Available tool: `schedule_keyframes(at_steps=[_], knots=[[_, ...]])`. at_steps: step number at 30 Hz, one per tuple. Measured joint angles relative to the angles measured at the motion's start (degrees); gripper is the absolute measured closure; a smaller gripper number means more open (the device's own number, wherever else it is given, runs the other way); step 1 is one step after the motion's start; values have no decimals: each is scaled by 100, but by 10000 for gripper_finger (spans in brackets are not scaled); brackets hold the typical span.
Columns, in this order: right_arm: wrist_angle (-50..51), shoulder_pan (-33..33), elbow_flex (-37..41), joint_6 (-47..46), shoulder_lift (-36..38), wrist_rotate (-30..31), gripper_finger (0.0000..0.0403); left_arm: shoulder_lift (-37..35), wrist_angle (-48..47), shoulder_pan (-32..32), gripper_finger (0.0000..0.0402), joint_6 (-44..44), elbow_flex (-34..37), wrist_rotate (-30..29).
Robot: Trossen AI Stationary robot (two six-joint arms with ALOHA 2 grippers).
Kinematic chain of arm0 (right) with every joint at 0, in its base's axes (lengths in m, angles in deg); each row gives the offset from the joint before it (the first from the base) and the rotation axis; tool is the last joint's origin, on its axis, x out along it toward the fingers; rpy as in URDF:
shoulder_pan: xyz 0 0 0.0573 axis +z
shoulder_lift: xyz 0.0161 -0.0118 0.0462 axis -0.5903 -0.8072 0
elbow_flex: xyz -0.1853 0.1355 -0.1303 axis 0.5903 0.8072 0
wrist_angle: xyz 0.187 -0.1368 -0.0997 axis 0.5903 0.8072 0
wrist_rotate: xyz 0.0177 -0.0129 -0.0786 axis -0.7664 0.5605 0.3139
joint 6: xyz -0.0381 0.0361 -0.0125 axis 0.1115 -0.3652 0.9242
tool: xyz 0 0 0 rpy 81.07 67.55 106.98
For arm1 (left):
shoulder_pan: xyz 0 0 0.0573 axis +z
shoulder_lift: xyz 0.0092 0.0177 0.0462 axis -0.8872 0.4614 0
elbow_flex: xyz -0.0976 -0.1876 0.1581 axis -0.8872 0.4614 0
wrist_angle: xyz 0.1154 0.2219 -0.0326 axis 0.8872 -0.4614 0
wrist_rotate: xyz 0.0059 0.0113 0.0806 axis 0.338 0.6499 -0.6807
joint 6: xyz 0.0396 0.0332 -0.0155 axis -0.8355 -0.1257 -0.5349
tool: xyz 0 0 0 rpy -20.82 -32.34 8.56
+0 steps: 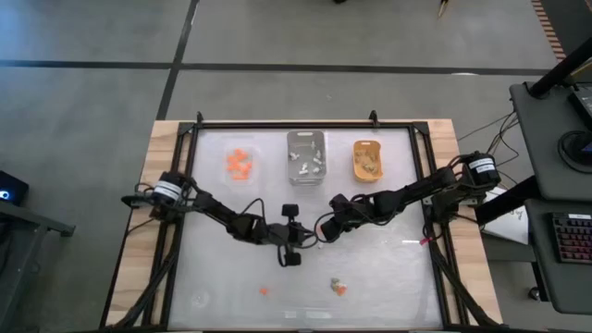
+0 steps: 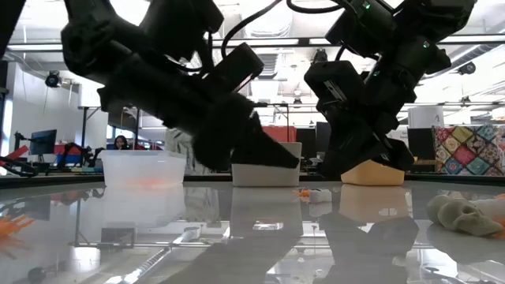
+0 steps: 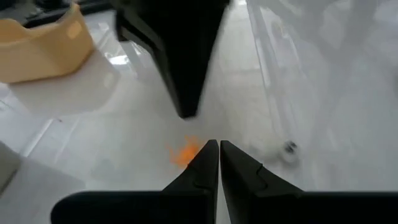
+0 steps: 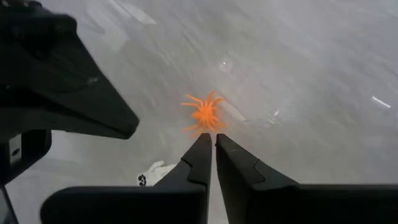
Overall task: Sort Halloween decoration
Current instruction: Put the orange spider toy into the transparent white bin
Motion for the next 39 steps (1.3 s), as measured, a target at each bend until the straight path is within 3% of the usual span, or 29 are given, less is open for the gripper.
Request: schedule_keyframes(at_steps=[12, 20, 33, 39], knots=[[-9, -2, 0, 38, -2, 267, 277, 2, 51, 368, 402, -22, 102, 475], [-49, 46, 2, 38, -4, 308, 223, 2, 96, 368, 402, 0, 105, 481], [-123, 63, 2, 66, -4, 317, 204, 5, 369, 379, 402, 69, 129, 481], [-217, 63, 2, 108, -7, 314, 204, 349, 672, 379, 401, 155, 132, 481]])
